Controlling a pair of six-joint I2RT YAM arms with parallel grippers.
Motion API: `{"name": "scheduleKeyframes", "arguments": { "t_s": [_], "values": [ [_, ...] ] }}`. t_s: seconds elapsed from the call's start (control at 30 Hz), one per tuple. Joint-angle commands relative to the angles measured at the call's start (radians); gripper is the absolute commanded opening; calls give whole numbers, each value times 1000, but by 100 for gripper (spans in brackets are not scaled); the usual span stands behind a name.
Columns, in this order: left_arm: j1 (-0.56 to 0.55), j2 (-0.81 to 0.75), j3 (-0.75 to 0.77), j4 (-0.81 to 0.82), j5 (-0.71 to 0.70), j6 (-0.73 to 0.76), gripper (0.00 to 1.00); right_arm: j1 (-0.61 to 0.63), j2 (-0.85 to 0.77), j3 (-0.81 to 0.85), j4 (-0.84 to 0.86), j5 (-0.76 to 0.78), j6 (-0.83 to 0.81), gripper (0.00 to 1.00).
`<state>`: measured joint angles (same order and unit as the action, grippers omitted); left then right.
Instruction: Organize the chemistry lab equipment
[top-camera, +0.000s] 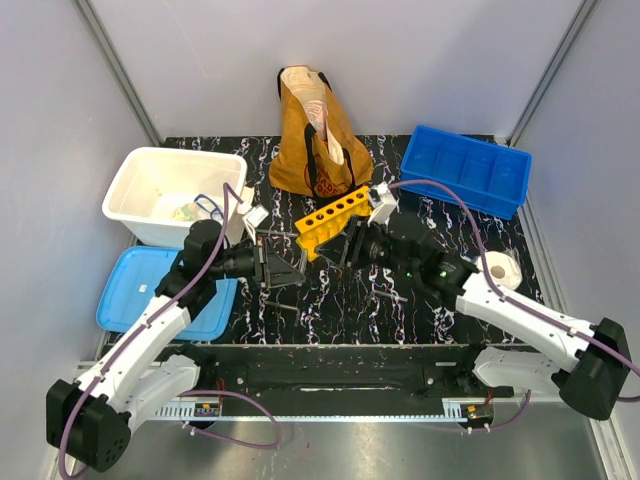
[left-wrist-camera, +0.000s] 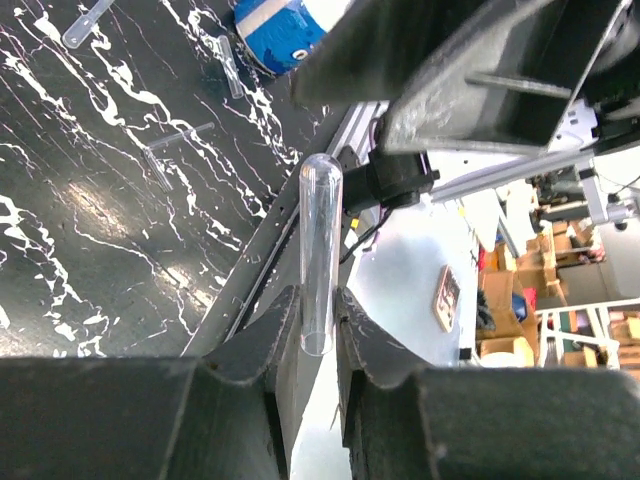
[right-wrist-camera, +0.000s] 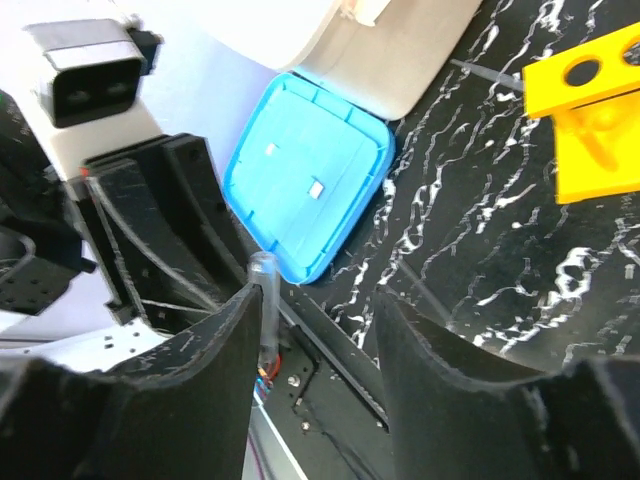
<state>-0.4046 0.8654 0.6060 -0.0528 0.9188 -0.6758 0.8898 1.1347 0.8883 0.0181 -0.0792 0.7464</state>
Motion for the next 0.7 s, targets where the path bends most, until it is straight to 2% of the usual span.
{"name": "scheduleKeyframes", "arguments": {
  "t_s": [0.0, 0.17, 0.23, 0.43, 0.67],
  "values": [
    [-3, -8, 103, -109, 43, 149, 3, -72, -38, 86, -156, -166, -90, 57],
    [-23, 1, 161, -234, 14, 266, 5, -103, 26, 207, -283, -400, -222, 68],
    [-34, 9, 176, -269, 3, 303, 5, -103, 66, 241, -300, -467, -229, 68],
    [-65, 23, 189, -306, -23, 343, 5, -103, 172, 313, -293, -609, -213, 63],
    [-73, 23, 186, -302, -15, 349, 5, -103, 237, 350, -305, -599, -219, 55]
  ]
}}
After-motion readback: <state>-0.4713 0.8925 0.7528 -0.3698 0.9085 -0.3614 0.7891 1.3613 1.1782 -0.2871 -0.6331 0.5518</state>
